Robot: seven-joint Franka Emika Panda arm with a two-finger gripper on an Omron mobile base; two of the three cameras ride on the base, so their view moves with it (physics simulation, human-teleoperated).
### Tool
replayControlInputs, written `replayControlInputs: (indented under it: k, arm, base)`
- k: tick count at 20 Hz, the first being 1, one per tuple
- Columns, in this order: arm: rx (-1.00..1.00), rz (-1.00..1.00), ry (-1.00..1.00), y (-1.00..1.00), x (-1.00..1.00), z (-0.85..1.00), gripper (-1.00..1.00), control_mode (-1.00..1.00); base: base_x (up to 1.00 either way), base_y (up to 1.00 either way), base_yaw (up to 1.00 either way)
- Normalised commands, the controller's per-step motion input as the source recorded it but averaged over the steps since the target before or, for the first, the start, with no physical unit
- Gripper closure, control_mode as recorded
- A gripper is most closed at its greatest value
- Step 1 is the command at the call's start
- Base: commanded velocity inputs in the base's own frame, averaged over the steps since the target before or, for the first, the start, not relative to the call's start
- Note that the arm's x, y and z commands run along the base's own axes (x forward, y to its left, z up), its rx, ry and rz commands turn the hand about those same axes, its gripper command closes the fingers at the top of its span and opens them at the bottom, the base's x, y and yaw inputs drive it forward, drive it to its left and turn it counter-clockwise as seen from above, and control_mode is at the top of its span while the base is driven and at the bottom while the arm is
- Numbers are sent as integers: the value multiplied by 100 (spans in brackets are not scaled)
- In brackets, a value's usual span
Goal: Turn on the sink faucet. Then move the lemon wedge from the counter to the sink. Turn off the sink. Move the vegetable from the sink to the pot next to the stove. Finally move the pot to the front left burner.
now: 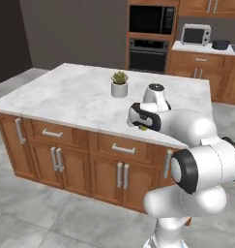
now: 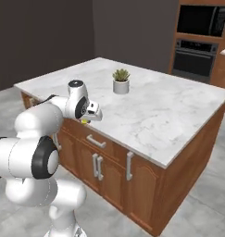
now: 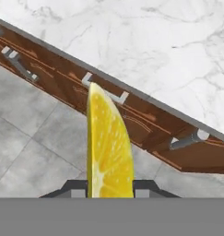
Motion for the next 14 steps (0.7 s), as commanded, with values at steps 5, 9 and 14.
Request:
replayControlInputs:
  k: [5, 9, 14]
  arm:
    - [0, 0, 0, 0, 0, 0, 100, 100]
    - [0, 0, 0, 0, 0, 0, 100, 100]
    - [0, 0, 0, 0, 0, 0, 100, 100]
  base:
    - [0, -51, -42]
    - [0, -54, -40]
    - [1, -59, -37]
